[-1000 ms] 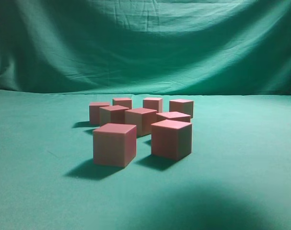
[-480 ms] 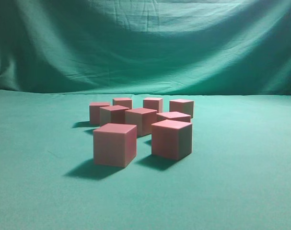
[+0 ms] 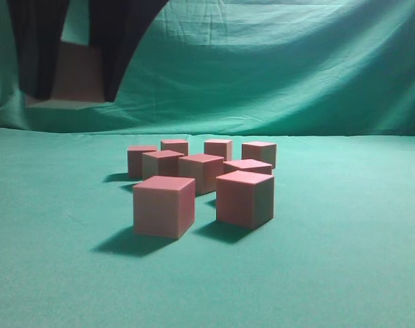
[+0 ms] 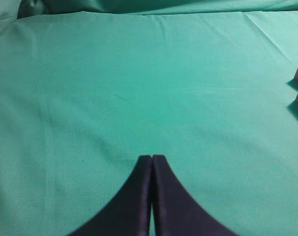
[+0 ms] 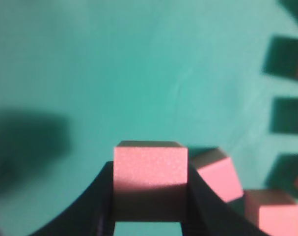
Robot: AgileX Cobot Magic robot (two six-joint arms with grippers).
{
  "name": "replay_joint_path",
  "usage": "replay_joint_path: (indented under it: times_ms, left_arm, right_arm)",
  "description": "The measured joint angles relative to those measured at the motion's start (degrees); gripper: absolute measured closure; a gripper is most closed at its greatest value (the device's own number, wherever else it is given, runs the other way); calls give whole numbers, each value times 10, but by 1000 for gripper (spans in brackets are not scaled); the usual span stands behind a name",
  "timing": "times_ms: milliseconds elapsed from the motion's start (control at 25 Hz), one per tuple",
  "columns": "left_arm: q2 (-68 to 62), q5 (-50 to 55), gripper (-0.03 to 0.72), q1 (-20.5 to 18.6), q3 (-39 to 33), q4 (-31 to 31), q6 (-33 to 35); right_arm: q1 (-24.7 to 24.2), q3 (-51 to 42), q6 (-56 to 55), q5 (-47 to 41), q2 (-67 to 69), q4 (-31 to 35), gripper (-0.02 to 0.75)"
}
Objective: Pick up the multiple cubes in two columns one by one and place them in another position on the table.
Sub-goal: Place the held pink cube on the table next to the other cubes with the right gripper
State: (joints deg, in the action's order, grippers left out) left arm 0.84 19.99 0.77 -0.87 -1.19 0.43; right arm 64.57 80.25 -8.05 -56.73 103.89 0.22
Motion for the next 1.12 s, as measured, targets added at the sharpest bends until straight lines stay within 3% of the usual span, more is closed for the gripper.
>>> replay_joint_path:
  times_ms: [280, 1120]
  left_arm:
    - [0, 0, 688, 0, 0, 0, 0]
    - [0, 0, 688, 0, 0, 0, 0]
  right_arm:
    - [3, 61, -63, -10, 82, -80, 472]
    - [1, 64, -63, 14, 148, -105, 472]
